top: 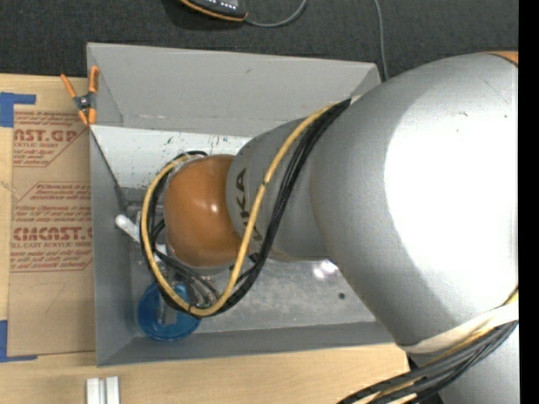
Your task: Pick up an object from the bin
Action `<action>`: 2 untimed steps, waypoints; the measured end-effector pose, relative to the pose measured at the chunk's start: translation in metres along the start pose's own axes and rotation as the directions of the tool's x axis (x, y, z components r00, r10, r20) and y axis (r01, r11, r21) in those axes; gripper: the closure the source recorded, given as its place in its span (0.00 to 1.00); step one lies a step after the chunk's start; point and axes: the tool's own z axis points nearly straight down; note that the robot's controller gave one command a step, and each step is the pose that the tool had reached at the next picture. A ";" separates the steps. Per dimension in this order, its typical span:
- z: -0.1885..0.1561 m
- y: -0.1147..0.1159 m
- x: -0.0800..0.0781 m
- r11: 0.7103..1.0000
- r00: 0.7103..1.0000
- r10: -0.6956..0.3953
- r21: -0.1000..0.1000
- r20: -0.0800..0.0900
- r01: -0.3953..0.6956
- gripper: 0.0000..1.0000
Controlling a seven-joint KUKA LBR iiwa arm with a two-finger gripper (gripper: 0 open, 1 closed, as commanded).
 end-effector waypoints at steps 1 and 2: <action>-0.009 0.000 0.002 1.000 1.000 0.000 0.001 -0.007 0.000 1.00; -0.029 0.000 0.003 1.000 1.000 0.000 0.002 -0.011 0.000 1.00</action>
Offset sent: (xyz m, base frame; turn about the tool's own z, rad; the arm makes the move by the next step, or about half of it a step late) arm -0.0008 0.0001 0.0238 -0.0001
